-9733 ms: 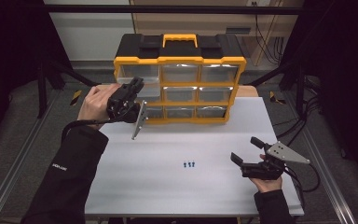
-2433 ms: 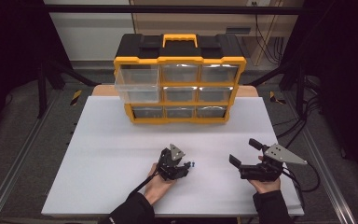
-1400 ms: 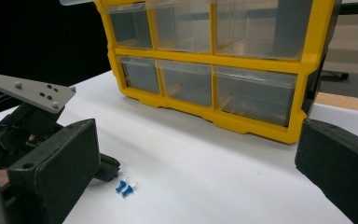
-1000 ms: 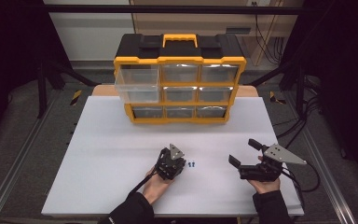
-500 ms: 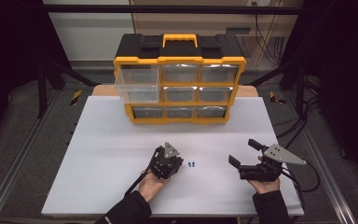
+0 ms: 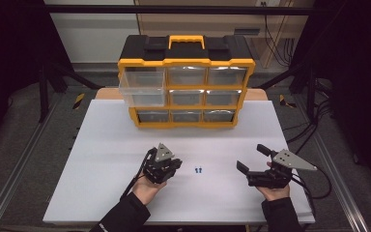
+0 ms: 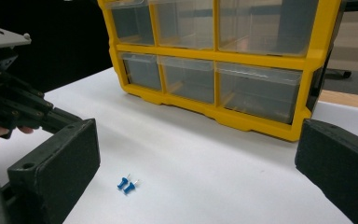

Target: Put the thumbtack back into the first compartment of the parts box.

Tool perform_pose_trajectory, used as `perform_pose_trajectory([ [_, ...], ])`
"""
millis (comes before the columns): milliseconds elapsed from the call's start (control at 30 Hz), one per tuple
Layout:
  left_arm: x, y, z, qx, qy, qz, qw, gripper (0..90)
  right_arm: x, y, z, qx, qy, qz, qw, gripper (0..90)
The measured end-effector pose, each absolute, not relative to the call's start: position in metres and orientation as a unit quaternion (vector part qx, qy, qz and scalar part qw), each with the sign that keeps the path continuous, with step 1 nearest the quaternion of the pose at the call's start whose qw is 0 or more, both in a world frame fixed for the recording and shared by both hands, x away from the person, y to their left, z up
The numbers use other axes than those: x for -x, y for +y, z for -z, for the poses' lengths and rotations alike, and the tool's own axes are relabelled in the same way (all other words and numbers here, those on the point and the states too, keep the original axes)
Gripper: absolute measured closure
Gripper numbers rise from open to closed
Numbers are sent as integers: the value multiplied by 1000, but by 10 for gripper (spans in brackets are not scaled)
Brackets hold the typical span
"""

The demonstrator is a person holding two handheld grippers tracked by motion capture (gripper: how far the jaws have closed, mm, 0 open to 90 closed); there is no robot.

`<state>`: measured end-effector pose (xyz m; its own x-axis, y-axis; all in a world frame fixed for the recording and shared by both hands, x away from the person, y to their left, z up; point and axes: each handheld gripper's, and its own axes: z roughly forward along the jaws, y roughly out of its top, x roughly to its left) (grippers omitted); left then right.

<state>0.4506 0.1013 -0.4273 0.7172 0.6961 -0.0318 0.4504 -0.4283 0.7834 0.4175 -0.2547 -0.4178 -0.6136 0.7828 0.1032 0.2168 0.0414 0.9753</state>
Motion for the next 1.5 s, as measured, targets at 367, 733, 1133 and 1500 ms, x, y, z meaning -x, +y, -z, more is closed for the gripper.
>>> perform_pose_trajectory([
  [367,-452,123,405,-826,344,-152,420,845,-418,-255,418,-368,682,-585,239,5],
  [733,-456,146,382,-816,350,-165,429,845,-418,-254,419,-369,682,-586,236,5],
  [1133,-460,169,361,-810,352,-172,438,845,-419,-254,419,-368,683,-584,239,5],
  [1500,-466,182,339,-803,346,-184,450,845,-419,-253,419,-371,684,-582,237,5],
])
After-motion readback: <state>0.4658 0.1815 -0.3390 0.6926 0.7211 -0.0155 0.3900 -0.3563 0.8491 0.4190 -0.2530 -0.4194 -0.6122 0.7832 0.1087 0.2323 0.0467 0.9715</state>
